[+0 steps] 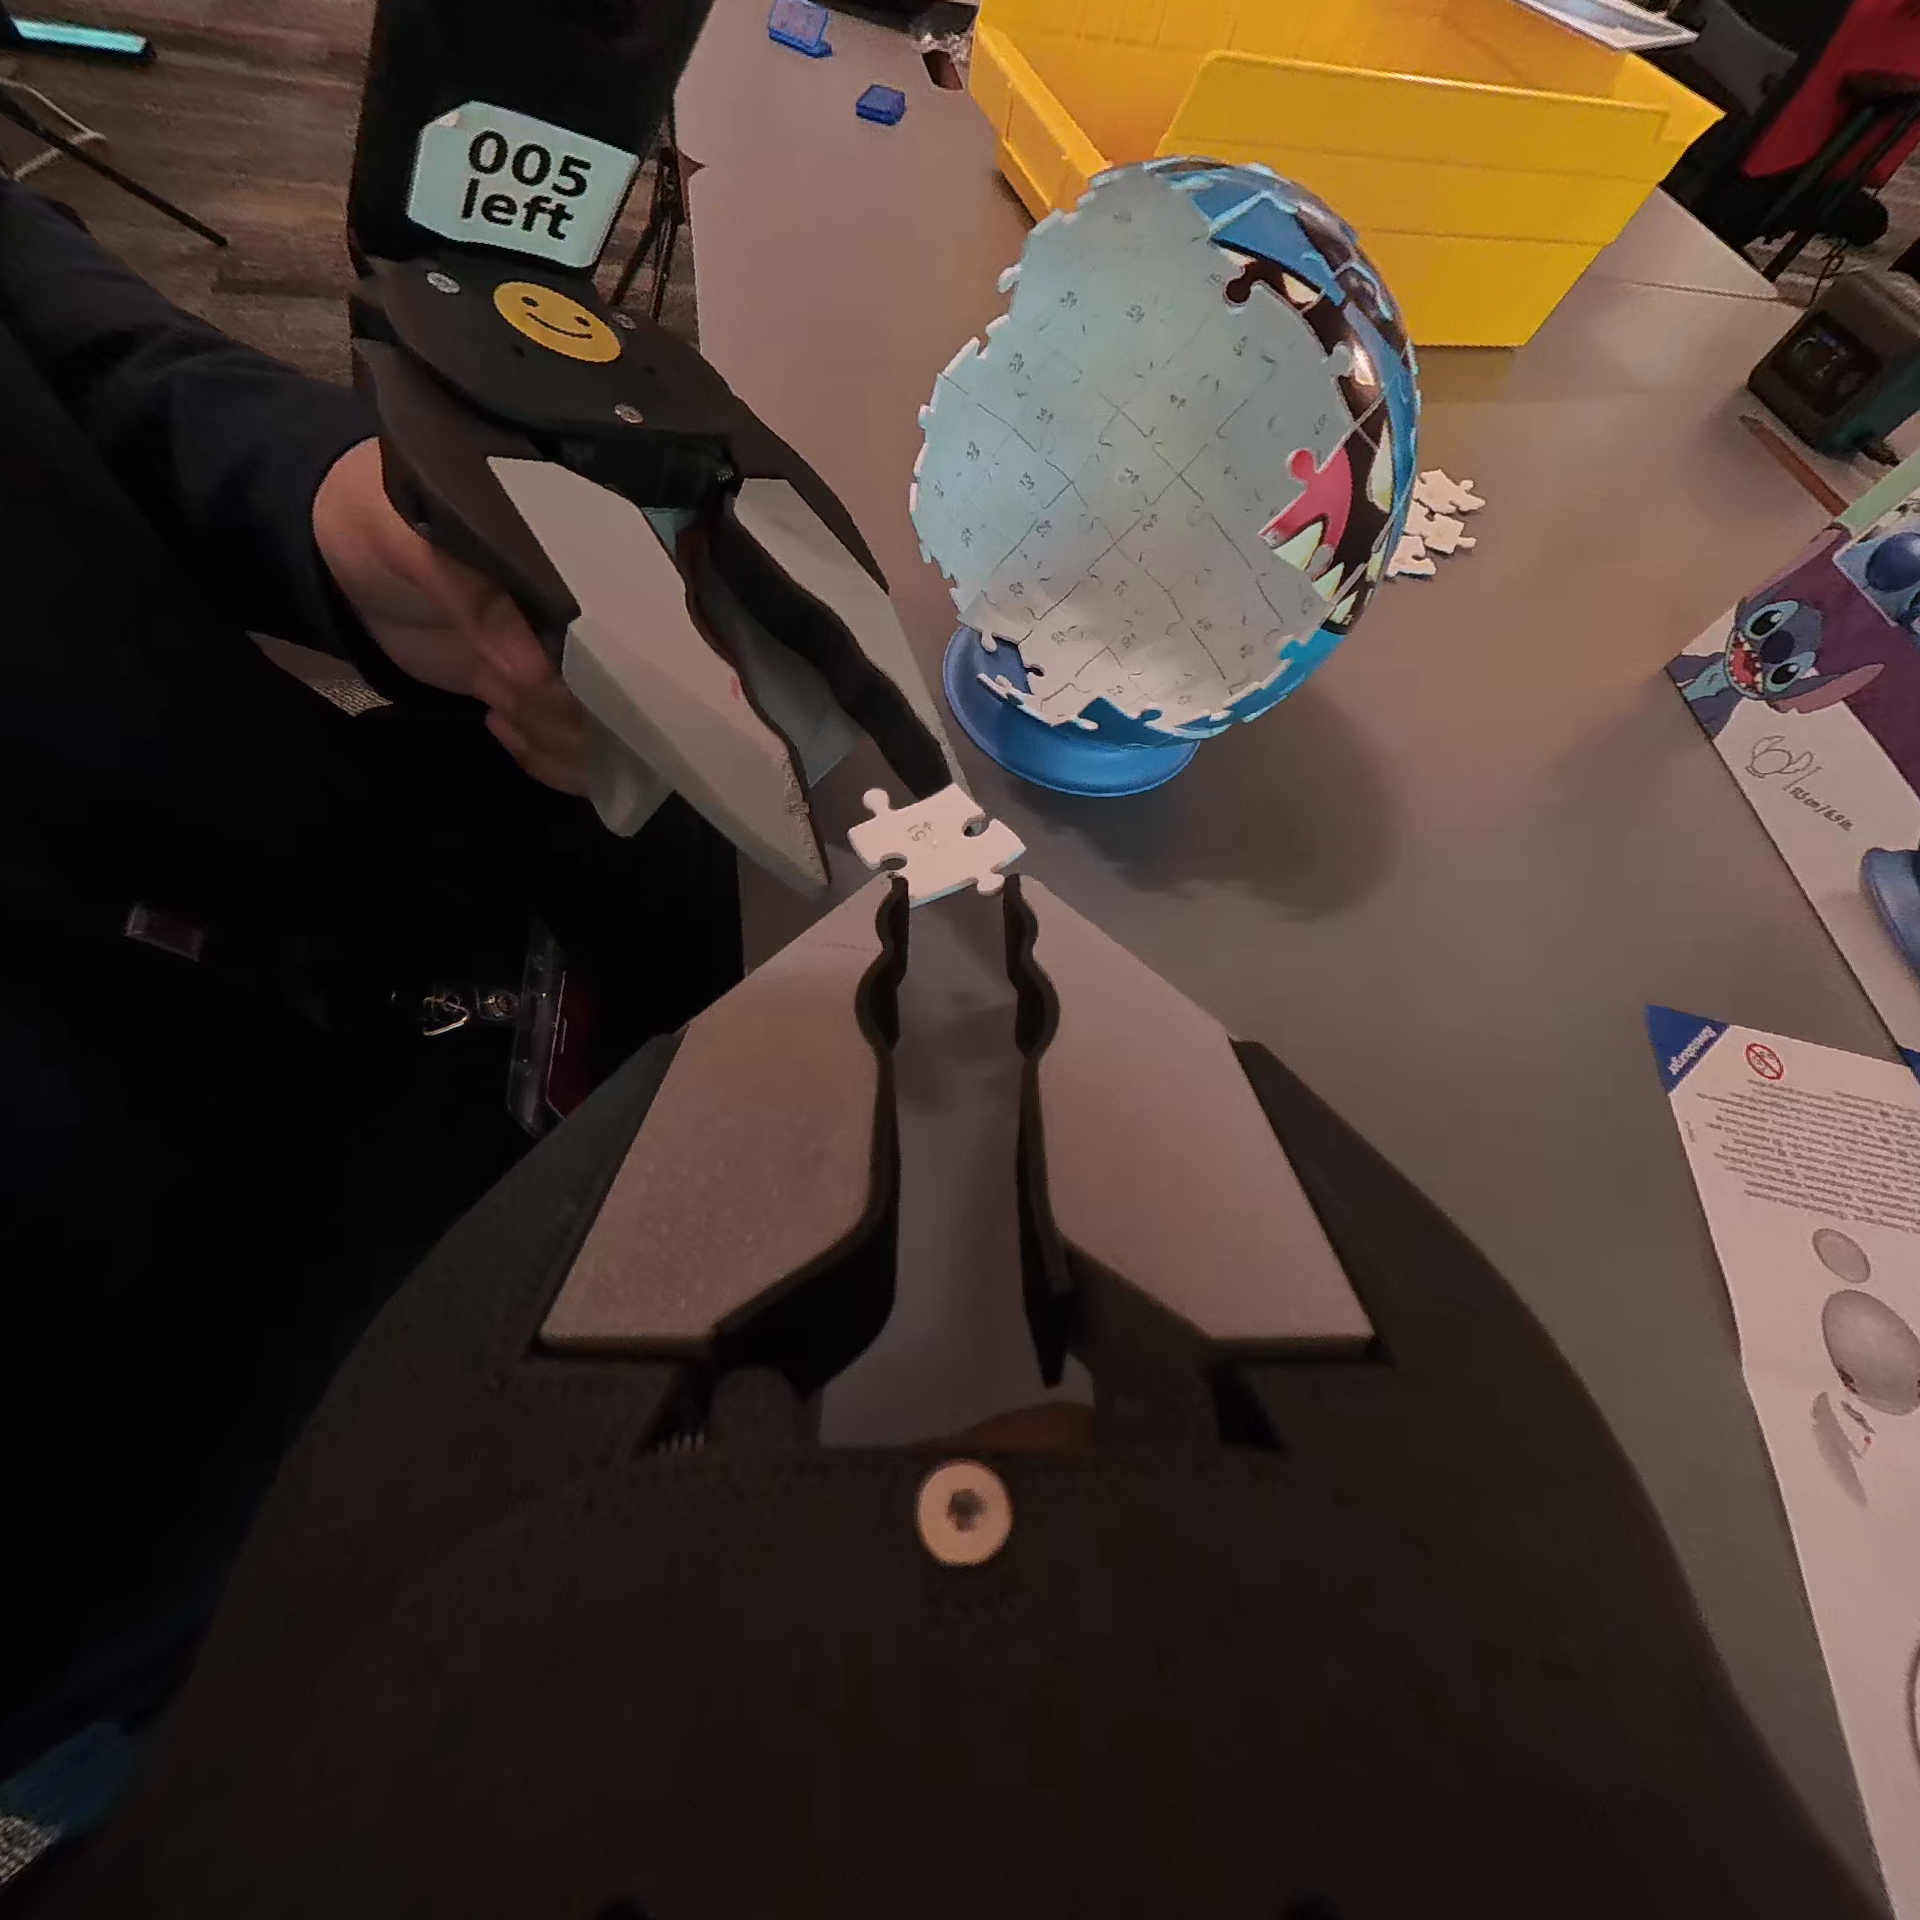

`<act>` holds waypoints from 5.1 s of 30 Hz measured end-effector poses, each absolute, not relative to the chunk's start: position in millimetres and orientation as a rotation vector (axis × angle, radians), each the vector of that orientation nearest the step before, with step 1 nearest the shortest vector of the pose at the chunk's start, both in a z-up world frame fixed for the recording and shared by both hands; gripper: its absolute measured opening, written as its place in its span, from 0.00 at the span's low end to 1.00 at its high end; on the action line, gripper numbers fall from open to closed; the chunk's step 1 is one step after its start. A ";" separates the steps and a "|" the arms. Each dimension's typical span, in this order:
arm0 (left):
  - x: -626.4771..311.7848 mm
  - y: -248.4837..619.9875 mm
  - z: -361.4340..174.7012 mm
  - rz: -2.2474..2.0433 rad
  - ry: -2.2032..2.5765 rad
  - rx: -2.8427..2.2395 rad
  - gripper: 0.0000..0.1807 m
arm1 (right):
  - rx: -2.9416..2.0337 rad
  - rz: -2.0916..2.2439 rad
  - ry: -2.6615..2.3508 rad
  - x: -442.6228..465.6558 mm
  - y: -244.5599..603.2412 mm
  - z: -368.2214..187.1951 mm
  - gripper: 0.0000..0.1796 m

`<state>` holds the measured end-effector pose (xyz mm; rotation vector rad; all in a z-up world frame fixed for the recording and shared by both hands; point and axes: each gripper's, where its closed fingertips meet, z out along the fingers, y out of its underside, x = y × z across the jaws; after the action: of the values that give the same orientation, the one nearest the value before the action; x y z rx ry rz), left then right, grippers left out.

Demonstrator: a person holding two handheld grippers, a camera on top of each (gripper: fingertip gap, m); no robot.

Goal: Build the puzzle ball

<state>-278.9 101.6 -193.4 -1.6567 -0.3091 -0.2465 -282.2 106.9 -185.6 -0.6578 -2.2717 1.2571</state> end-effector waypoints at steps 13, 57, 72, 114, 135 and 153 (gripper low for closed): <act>-283.3 108.3 -197.2 -0.385 -0.379 -1.641 0.00 | -0.650 1.240 -2.279 -285.7 108.2 -195.8 0.00; -305.8 85.8 -187.4 -0.455 -0.653 -1.353 0.00 | -0.365 0.920 -1.991 -303.5 73.8 -194.3 0.12; -309.6 84.8 -178.5 -0.507 -0.703 -1.251 0.00 | -0.577 1.014 -1.875 -314.4 67.5 -187.4 0.15; -273.5 49.1 -159.2 0.471 0.641 -1.655 0.00 | -0.633 1.856 -2.480 -265.6 32.1 -174.1 0.14; -270.7 58.5 -185.3 0.514 1.003 -1.753 0.14 | -0.519 1.380 -2.959 -262.3 46.9 -202.3 0.14; -294.5 48.4 -206.3 0.397 0.770 -1.990 0.00 | -0.371 1.183 -2.538 -288.1 43.7 -188.7 0.11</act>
<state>-294.5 48.4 -206.3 -1.9897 0.7702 0.3967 -288.1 43.7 -188.7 -0.3710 -2.5377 1.1829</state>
